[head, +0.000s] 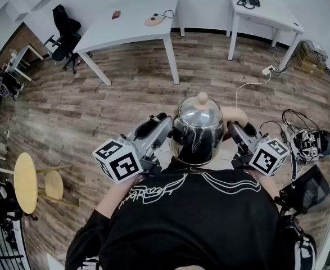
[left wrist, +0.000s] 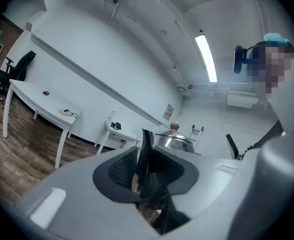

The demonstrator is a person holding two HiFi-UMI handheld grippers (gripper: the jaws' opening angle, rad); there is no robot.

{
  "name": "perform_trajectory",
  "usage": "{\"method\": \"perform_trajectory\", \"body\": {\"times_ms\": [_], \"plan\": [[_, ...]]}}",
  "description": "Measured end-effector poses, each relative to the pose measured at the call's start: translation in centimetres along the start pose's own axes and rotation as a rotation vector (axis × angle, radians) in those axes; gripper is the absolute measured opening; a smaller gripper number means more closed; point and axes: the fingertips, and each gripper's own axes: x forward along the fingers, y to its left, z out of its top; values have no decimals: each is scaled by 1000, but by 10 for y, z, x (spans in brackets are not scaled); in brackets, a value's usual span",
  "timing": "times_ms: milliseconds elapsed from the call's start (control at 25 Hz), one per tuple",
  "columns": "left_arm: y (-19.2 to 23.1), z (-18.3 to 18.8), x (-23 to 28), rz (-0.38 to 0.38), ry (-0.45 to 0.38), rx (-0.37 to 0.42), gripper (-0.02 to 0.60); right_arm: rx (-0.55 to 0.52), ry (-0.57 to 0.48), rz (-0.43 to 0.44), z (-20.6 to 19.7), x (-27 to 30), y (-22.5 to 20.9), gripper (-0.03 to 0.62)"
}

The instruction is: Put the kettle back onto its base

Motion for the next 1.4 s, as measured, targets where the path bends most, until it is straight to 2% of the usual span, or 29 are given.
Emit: {"method": "perform_trajectory", "body": {"times_ms": [200, 440, 680, 840, 960, 1120, 1400], "plan": [[40, 14, 21, -25, -7, -1, 98, 2, 9, -8, 1, 40, -22, 109], [131, 38, 53, -18, -7, -56, 98, 11, 52, -27, -1, 127, -62, 109], [244, 89, 95, 32, -4, -103, 97, 51, 95, -24, 5, 248, -110, 109], [318, 134, 119, 32, -19, -112, 97, 57, 119, -14, 20, 333, -133, 109], [362, 164, 132, 20, -31, -106, 97, 23, 125, -1, 35, 389, -144, 109], [397, 192, 151, -11, -47, -80, 97, -44, 100, 3, 56, 433, -158, 109], [427, 212, 171, -33, -32, -52, 97, -46, 92, 5, 65, 468, -175, 109]]}}
